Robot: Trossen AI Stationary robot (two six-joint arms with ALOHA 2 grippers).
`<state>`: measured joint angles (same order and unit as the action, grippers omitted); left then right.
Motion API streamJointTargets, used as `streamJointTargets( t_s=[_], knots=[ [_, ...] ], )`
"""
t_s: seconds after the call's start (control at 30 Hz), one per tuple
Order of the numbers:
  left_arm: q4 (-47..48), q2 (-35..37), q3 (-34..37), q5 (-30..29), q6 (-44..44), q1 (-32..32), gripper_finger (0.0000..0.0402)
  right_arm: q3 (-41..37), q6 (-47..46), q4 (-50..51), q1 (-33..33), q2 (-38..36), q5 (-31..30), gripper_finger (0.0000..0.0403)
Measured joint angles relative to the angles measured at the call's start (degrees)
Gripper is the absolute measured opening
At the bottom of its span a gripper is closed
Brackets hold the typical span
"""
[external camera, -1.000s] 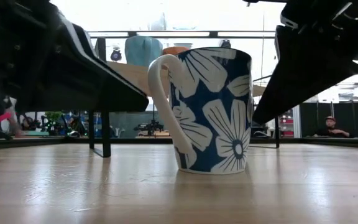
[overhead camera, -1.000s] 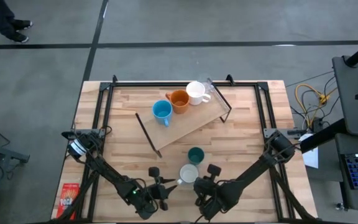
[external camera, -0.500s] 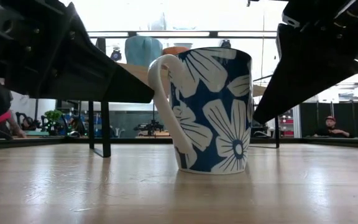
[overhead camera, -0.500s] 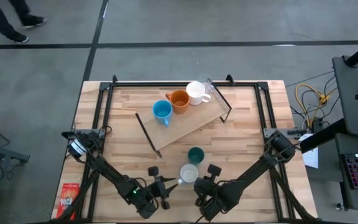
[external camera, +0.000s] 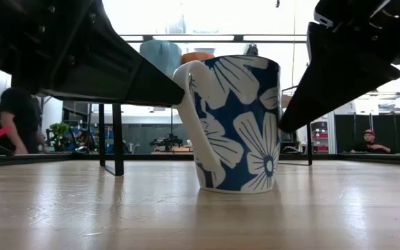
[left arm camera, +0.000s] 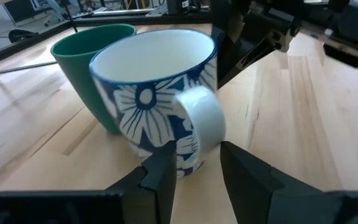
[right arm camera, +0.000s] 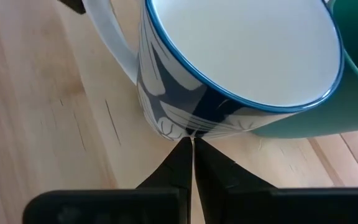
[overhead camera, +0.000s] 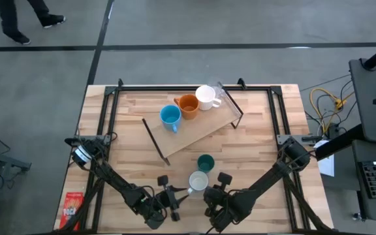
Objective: Stack small to large cups/mugs on shelf
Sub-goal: Put the blue patterned mug on the shelf
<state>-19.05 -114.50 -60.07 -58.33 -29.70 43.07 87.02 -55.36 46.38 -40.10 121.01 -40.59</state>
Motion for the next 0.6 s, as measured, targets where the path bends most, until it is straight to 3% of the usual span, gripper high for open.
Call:
streamJointTargets(
  t_s=[0.6],
  knots=[
    [0.35,0.00,-1.25,-0.22,-1.13,-0.76,0.0111,-0.02,0.55,-1.61,0.13,0.00,-1.08,0.0008]
  ],
)
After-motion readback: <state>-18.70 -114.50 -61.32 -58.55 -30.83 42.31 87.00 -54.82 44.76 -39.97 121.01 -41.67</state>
